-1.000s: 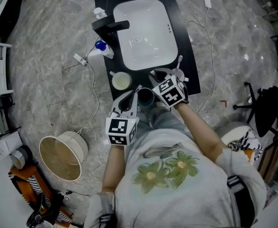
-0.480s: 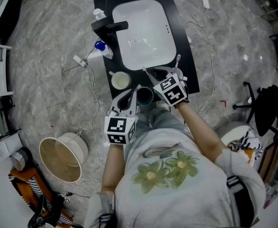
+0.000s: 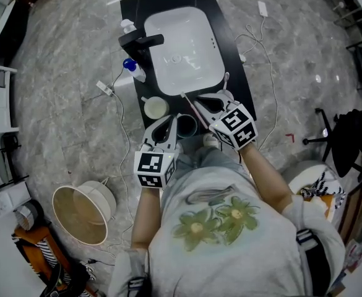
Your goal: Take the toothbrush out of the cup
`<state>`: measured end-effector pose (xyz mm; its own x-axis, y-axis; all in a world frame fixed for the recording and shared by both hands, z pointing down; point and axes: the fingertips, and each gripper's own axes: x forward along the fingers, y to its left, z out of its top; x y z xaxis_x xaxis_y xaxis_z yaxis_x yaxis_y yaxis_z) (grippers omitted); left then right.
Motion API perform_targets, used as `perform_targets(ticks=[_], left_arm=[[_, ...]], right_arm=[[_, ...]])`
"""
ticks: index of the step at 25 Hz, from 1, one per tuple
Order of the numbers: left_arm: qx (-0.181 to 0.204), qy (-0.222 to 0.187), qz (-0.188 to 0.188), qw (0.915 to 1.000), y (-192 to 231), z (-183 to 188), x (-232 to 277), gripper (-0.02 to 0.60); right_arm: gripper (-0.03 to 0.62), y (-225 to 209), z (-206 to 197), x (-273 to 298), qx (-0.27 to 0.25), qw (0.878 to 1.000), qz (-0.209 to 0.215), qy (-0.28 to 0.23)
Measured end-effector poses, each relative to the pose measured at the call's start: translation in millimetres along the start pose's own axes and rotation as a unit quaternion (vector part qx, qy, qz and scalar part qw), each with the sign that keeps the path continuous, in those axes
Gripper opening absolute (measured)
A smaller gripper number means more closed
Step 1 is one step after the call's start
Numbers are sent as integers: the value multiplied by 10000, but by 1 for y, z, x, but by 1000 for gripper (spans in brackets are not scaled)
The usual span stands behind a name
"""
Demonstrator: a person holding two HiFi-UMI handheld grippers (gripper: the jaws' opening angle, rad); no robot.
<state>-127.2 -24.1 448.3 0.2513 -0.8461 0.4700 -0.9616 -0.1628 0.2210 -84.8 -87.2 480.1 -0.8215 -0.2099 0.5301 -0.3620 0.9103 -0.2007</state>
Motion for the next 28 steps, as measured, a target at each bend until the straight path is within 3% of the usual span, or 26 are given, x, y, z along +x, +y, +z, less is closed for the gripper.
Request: perform_targets(ticks=[8, 14, 28], left_arm=[[148, -227, -198, 9994, -22, 16, -13, 18], [86, -356, -482, 9982, -45, 21, -21, 18], [115, -378, -712, 9967, -68, 14, -27, 18]], right_arm=[[44, 30, 20, -49, -86, 9973, 159, -707], [44, 46, 13, -69, -19, 9964, 100, -838], [44, 55, -5, -89, 91, 9964, -31, -845]])
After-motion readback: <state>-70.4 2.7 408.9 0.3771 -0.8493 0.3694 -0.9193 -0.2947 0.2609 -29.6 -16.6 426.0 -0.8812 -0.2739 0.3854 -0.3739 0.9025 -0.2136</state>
